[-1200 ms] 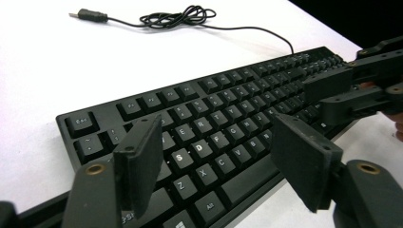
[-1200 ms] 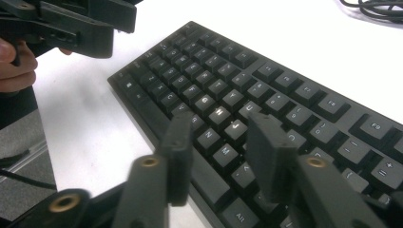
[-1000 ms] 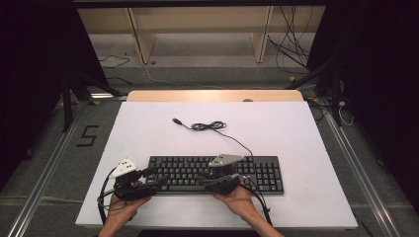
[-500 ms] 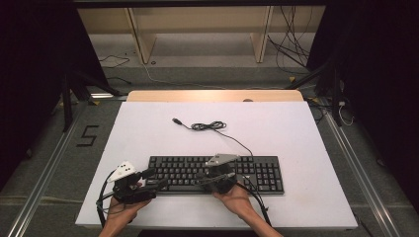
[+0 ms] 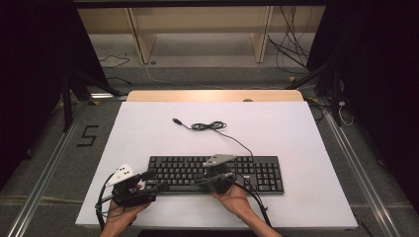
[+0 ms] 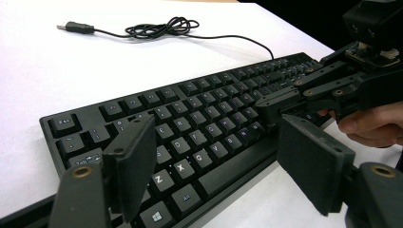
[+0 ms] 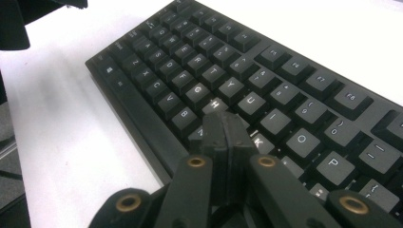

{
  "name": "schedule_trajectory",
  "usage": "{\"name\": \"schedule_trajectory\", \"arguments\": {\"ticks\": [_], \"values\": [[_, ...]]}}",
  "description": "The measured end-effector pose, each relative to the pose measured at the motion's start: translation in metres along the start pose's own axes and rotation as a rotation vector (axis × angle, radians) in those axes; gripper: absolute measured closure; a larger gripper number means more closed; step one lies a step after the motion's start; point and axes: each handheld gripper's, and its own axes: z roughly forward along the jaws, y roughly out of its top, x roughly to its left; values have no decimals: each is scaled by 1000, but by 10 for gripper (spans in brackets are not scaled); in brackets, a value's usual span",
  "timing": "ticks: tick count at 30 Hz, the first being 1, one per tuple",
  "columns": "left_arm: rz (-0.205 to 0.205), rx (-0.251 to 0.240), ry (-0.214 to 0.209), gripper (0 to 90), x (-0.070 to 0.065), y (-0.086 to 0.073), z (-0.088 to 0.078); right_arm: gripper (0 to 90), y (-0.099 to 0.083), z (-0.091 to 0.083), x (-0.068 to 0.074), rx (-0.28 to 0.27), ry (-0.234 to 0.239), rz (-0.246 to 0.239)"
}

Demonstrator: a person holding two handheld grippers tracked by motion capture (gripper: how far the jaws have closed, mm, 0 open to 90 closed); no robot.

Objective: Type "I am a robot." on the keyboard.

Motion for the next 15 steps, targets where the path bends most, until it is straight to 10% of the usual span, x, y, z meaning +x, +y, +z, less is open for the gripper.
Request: {"name": "schedule_trajectory", "arguments": {"ticks": [15], "values": [[2,0,3,287,0,0,0,900,-2,6,-1,20,-13,-3]]}}
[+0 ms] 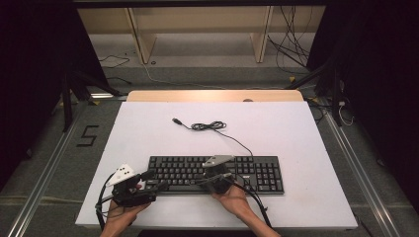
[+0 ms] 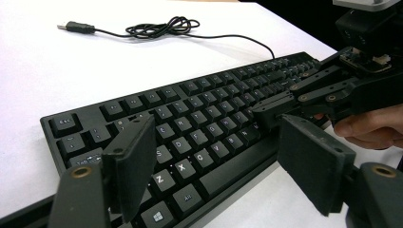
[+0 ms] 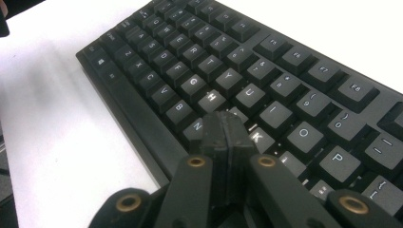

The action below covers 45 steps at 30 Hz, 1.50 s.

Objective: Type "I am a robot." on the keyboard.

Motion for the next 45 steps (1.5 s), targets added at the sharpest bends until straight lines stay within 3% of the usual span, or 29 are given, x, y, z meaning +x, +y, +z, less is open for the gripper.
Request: {"name": "schedule_trajectory", "arguments": {"ticks": [11,20,34,45], "values": [[2,1,5,287,1,0,0,900,-3,3,2,7,-20,-19],[7,4,9,287,2,0,0,900,-3,2,1,0,-18,6],[1,3,16,287,4,0,-1,692,3,-16,-1,-85,36,31],[-2,1,20,285,6,0,-1,508,5,-20,2,-87,72,39]]}}
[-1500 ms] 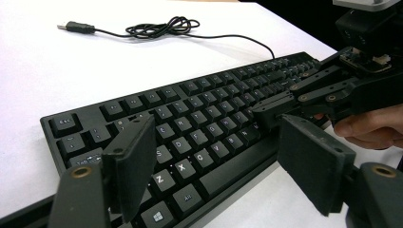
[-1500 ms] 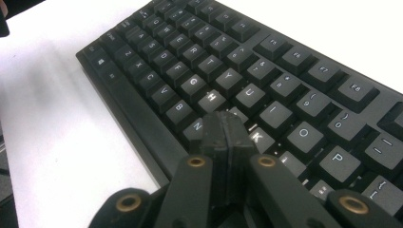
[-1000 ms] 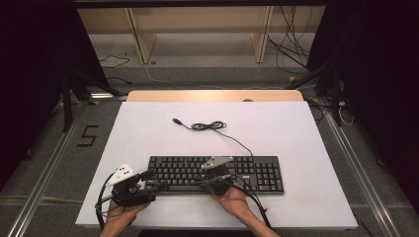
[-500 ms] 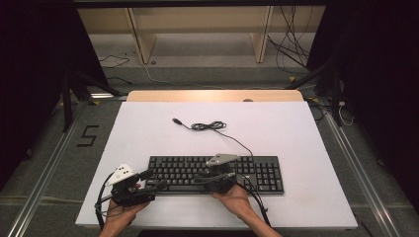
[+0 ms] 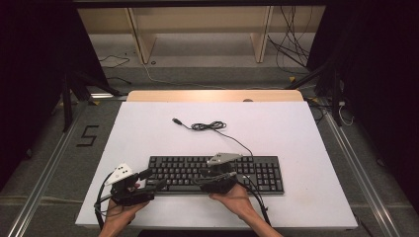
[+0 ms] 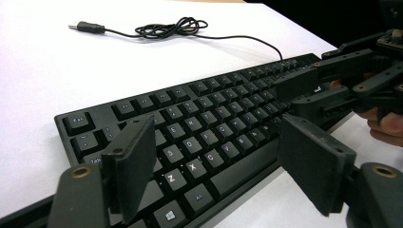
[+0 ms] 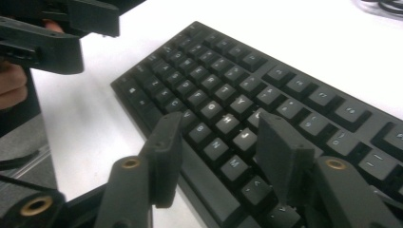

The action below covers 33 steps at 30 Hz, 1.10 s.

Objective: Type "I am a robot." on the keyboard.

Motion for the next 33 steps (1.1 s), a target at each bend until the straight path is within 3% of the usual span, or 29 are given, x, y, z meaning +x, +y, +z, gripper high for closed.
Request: {"name": "schedule_trajectory", "arguments": {"ticks": [15,19,27,33], "values": [[-5,-9,14,283,3,0,-1,473,-1,0,10,-5,33,-32],[-4,-11,16,283,4,0,-1,549,-2,1,13,1,40,-46],[-6,-10,21,283,5,0,-2,785,-6,5,17,24,34,-69],[-6,-9,22,283,6,0,-2,895,-8,10,16,51,18,-79]]}}
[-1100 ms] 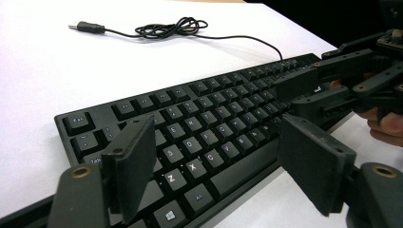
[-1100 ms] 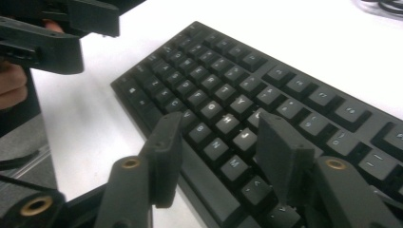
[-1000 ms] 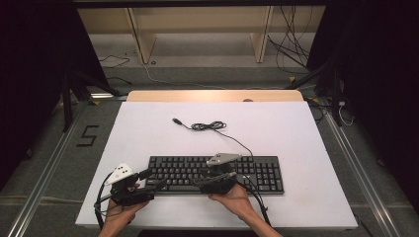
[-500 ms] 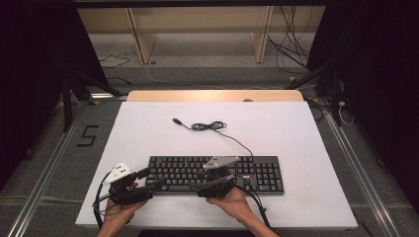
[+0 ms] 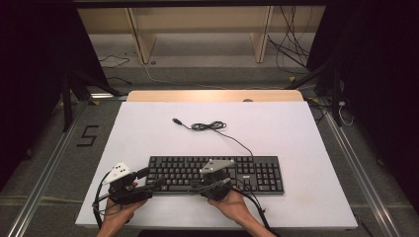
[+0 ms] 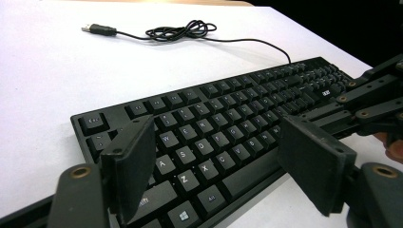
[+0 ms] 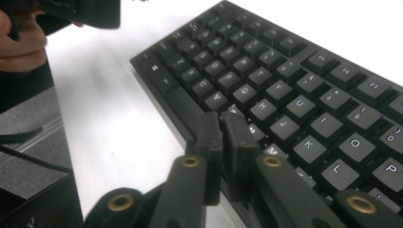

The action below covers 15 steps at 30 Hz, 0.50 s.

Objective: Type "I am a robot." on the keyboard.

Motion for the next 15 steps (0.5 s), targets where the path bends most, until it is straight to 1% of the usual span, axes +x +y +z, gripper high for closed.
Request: {"name": "schedule_trajectory", "arguments": {"ticks": [4,15], "values": [[0,1,0,283,0,0,0,900,-2,4,0,19,-9,-1],[1,4,0,283,0,0,1,900,-5,11,-2,50,-27,-6]]}}
